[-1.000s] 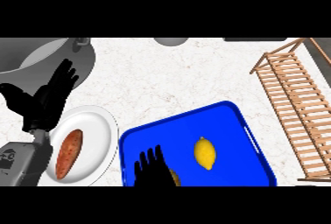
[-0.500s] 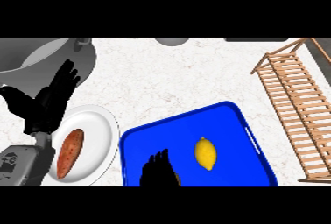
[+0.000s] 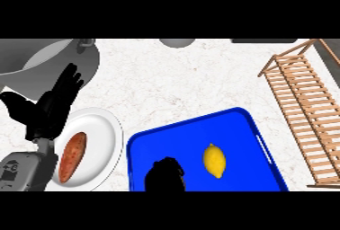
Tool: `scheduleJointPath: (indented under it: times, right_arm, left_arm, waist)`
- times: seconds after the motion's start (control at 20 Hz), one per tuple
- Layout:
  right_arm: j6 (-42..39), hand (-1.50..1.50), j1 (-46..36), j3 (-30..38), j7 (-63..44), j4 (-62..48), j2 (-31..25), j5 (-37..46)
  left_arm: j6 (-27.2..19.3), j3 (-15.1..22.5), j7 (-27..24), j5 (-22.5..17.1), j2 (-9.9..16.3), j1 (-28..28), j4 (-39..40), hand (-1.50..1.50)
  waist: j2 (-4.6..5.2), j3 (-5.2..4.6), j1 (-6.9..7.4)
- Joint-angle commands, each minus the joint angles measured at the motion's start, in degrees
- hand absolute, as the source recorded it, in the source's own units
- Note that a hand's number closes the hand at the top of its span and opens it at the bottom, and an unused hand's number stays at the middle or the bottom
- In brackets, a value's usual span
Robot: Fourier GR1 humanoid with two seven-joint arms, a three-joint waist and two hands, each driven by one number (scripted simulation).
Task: Pick the squash from the tray and place it in the tiered shelf
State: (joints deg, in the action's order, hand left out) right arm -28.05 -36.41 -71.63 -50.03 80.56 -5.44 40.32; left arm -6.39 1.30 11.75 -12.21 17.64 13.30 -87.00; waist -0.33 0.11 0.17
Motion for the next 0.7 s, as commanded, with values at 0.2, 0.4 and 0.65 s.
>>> scheduleJointPath:
  times: [0.2, 0.4, 0.65]
  right_arm:
    - [19.5, 1.50, 10.2, 16.0, -13.4, -2.3, 5.3, 0.5]
    - [31.2, 1.50, 11.9, 13.3, -16.7, -0.6, 5.4, 4.9]
    - [38.9, 1.50, 10.5, 15.5, -18.5, 6.9, 5.4, 7.8]
  left_arm:
    - [0.3, -0.8, -0.5, -0.5, -0.2, -0.6, 0.2, 0.00]
    - [1.1, -2.4, -0.1, -0.9, 1.1, 1.3, 1.8, 0.00]
    - [2.3, -2.5, 0.1, -1.5, 1.2, 1.8, 1.9, 0.00]
  waist:
    - [0.29, 0.01, -1.70]
    - [0.40, -0.09, -0.24]
    - [0.24, -0.10, -0.33]
